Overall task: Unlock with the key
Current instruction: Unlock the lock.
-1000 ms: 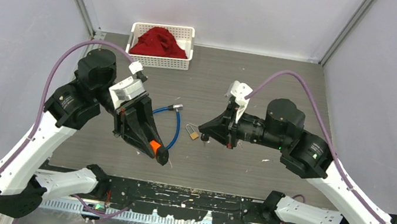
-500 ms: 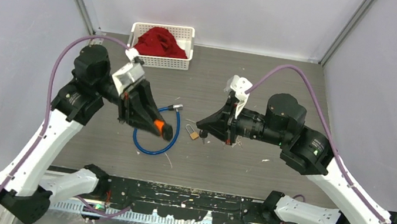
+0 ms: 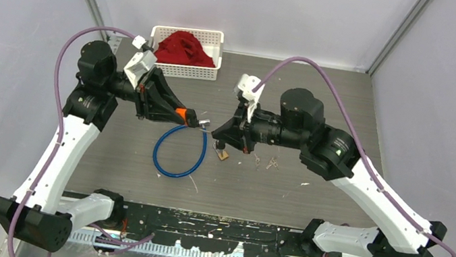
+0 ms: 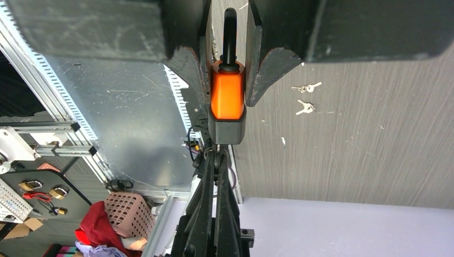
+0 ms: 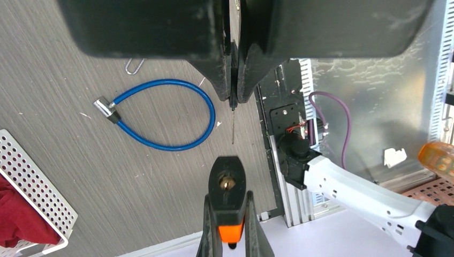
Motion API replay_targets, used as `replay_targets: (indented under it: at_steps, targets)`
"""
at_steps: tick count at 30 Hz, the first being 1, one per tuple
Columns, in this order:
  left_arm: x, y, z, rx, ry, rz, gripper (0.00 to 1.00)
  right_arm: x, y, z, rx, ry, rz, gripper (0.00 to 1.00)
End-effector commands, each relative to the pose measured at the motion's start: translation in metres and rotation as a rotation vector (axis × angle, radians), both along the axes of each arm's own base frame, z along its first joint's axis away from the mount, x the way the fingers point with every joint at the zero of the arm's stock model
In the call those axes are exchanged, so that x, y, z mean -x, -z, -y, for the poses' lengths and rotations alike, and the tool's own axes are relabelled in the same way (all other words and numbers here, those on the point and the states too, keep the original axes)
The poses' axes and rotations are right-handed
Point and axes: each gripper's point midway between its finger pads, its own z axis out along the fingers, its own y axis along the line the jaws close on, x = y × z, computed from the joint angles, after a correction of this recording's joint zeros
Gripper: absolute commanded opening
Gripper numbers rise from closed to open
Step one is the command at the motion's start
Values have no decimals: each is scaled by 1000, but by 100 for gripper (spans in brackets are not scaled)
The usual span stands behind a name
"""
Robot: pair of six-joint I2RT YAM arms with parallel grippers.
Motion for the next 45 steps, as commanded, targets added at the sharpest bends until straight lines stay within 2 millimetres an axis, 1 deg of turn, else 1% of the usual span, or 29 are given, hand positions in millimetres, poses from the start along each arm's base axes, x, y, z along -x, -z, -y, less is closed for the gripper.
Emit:
replay_targets:
  at_steps: [1,7,12,16,24,31,45]
  targets:
    - [23,-1,-9,4,147,69,0,-9,-34,-12,-65,-18,91,1]
    - [19,8,-11,0,130,41,0,-11,-44,-12,-77,-19,114,1]
    - [21,12,-11,-1,131,31,0,-12,-46,-11,-75,-20,110,1]
    - [22,14,-12,-2,131,27,0,-16,-45,-12,-75,-10,108,1]
    - [25,12,-12,-3,132,28,0,-21,-34,-15,-62,-10,87,1]
    - [24,13,-12,-5,133,13,0,-25,-26,-20,-59,-30,62,1]
    - [26,12,-12,-5,133,14,0,-26,-22,-23,-63,-50,36,1]
